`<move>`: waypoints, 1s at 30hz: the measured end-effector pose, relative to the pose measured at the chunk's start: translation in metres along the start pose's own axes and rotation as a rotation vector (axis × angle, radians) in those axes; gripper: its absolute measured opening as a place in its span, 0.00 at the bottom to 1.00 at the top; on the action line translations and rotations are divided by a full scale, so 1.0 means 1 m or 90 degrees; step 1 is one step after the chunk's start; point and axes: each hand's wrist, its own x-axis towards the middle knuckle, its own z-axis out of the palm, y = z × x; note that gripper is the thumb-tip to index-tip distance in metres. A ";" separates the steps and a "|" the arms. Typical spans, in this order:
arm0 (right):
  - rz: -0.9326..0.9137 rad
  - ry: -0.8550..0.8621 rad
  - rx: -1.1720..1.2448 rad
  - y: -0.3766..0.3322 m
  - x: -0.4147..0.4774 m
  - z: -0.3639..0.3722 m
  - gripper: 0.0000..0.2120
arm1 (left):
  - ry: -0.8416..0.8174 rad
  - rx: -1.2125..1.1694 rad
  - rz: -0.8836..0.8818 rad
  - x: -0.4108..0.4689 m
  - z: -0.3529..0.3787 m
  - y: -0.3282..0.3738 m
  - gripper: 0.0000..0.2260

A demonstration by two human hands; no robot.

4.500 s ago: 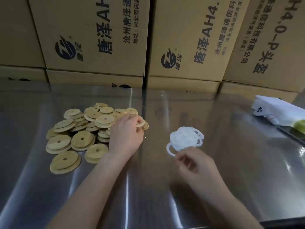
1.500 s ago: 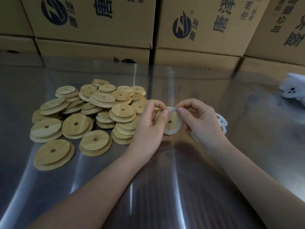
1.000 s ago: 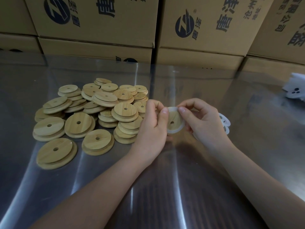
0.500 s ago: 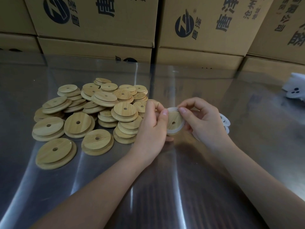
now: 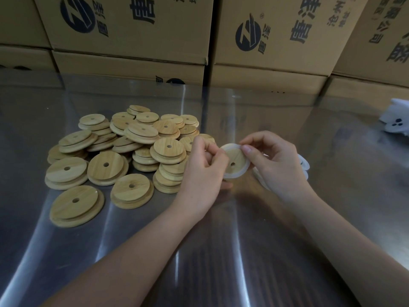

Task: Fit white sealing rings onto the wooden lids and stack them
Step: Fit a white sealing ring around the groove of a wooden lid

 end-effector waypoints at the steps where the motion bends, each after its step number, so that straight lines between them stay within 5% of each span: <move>1: 0.000 -0.005 -0.004 0.000 0.000 0.000 0.15 | -0.003 -0.013 -0.009 0.000 -0.001 0.000 0.06; 10: 0.062 -0.070 0.027 0.002 0.002 -0.006 0.14 | -0.088 0.031 0.058 -0.004 -0.002 0.002 0.10; 30: 0.140 -0.067 0.126 0.000 0.001 -0.003 0.12 | 0.008 0.011 0.070 0.002 -0.004 0.003 0.12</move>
